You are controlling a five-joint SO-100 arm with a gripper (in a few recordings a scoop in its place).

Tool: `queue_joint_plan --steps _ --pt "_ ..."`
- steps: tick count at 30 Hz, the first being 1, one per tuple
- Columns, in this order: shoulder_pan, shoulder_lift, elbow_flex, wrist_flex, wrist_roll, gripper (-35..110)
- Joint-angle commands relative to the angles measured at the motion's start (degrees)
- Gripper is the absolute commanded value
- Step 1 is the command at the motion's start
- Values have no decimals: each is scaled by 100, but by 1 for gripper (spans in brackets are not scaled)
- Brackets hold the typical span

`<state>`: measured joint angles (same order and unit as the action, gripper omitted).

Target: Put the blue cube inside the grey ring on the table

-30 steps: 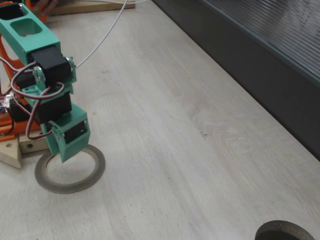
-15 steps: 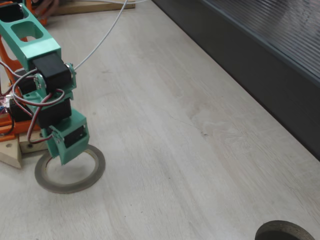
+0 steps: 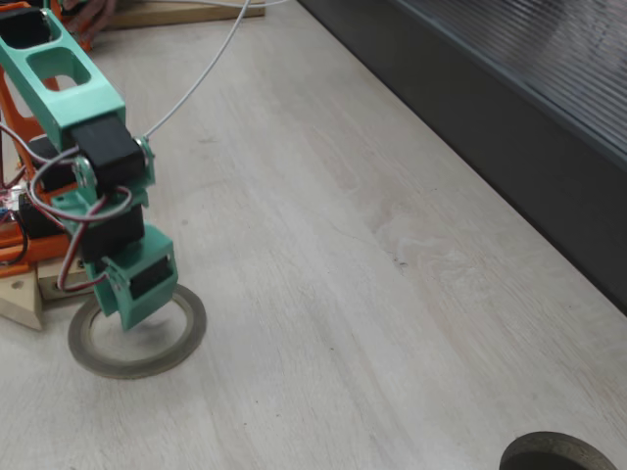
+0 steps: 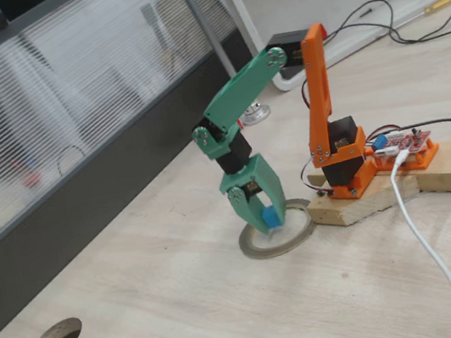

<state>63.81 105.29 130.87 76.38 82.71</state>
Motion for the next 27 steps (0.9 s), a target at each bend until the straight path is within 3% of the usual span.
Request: queue_joint_plan --steps 1,27 --pt "62 -70 44 -26 88 17" --pt "53 -141 44 -9 44 17"
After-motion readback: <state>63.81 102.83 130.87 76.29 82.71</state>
